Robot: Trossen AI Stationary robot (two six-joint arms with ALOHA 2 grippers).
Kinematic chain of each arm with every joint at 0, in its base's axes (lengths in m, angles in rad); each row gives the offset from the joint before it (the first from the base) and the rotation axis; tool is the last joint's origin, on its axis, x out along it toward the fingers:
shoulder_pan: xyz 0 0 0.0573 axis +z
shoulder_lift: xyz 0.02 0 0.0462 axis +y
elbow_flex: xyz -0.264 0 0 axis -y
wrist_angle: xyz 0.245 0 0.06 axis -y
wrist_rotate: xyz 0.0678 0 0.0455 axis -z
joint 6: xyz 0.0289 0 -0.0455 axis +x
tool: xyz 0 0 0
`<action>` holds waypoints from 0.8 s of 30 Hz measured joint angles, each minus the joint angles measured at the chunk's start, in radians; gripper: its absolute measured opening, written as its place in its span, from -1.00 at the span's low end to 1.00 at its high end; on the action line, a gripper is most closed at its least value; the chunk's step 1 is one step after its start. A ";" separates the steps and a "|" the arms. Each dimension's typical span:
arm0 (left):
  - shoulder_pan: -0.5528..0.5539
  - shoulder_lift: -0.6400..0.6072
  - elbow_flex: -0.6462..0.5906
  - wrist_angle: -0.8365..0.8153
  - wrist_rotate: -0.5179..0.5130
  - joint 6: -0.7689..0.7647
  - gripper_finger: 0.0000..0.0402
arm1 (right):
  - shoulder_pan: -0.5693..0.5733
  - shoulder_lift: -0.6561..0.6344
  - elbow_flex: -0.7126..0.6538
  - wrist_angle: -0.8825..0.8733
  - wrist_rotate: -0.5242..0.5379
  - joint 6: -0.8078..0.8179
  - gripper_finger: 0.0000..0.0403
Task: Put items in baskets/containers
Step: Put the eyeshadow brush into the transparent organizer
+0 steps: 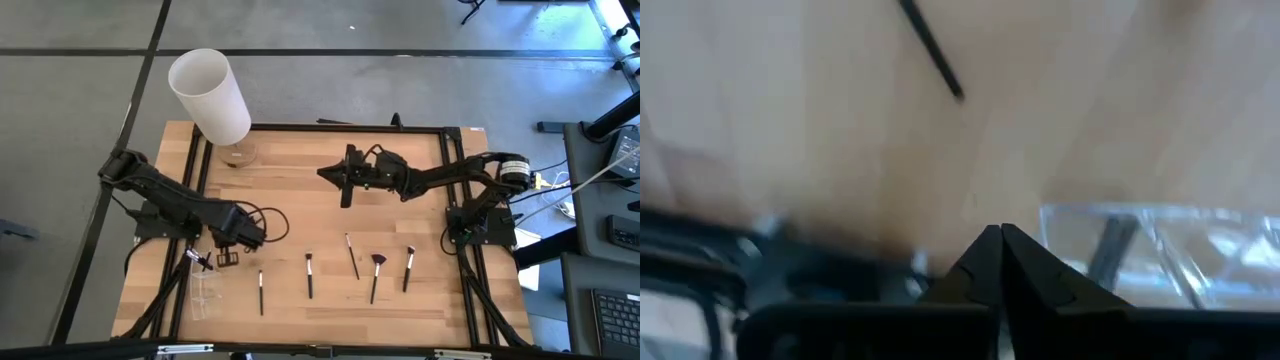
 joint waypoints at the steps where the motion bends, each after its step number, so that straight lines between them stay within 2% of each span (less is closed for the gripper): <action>1: -0.006 -0.001 -0.002 -0.029 0.014 -0.021 -0.99 | 0.000 -0.003 -0.007 0.000 0.000 -0.004 -0.92; 6: -0.019 -0.008 -0.002 -0.193 0.025 -0.146 -0.99 | 0.000 -0.004 -0.008 -0.002 0.001 -0.017 -0.96; 9: -0.019 -0.020 -0.002 -0.290 0.081 -0.261 -0.99 | 0.000 -0.004 -0.008 -0.003 0.001 -0.018 -0.96; 17: -0.052 -0.105 0.007 -0.284 0.167 -0.527 -0.99 | 0.001 -0.003 -0.008 -0.002 0.000 -0.018 -0.96; 24: -0.124 -0.122 0.007 -0.283 0.278 -0.659 -0.99 | 0.002 -0.003 -0.008 -0.002 0.000 -0.018 -0.96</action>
